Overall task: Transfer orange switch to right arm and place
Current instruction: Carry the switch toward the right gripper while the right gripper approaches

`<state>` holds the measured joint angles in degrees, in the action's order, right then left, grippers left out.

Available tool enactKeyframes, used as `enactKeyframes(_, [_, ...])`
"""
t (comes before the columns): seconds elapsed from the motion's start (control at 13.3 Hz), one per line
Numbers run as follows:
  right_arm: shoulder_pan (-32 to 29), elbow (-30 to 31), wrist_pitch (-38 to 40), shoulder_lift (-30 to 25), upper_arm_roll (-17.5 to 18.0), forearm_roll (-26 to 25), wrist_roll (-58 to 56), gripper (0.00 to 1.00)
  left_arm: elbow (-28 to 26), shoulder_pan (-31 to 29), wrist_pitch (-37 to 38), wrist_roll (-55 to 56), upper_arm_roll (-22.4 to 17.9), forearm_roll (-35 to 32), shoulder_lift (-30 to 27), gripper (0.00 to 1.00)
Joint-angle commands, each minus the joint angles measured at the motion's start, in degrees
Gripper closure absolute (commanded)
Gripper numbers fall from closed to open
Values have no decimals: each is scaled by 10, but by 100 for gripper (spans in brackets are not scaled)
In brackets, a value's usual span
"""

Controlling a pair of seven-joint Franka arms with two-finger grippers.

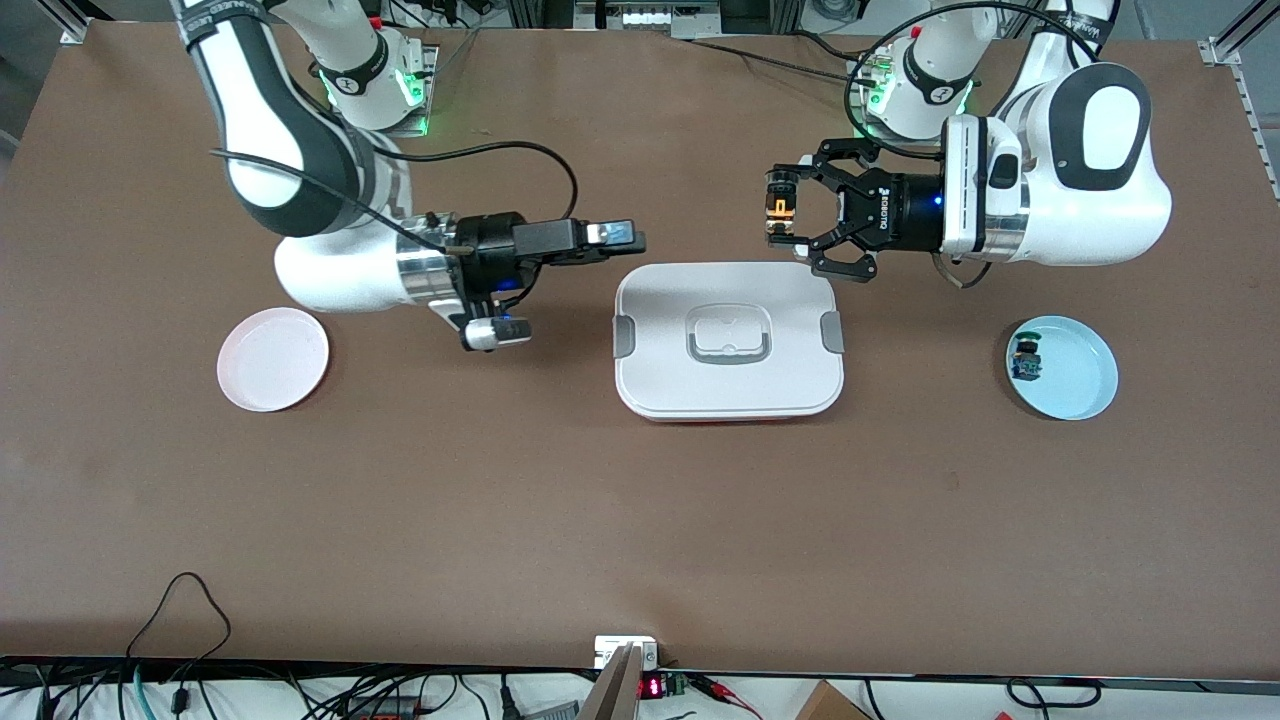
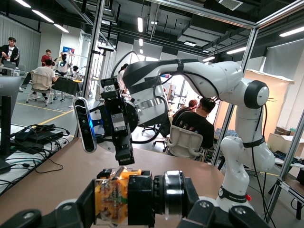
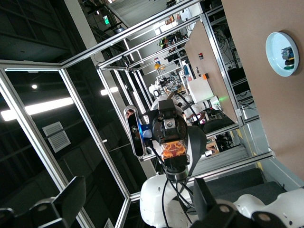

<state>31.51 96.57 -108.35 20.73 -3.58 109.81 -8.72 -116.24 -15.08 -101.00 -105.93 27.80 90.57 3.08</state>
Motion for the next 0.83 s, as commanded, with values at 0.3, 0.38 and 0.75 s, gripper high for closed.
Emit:
enactKeyframes(0.3, [74, -18, -91, 19, -4, 18, -47, 0, -14, -2, -17, -23, 9, 29, -12, 99])
enactKeyframes(0.38, [79, -18, -107, 16, 4, 18, -47, 0, -14, -2, -17, -24, 9, 30, -12, 99])
enactKeyframes(0.75, [75, -34, -174, 12, 49, 21, -58, 0, -14, -2, -17, -24, 9, 30, -12, 99])
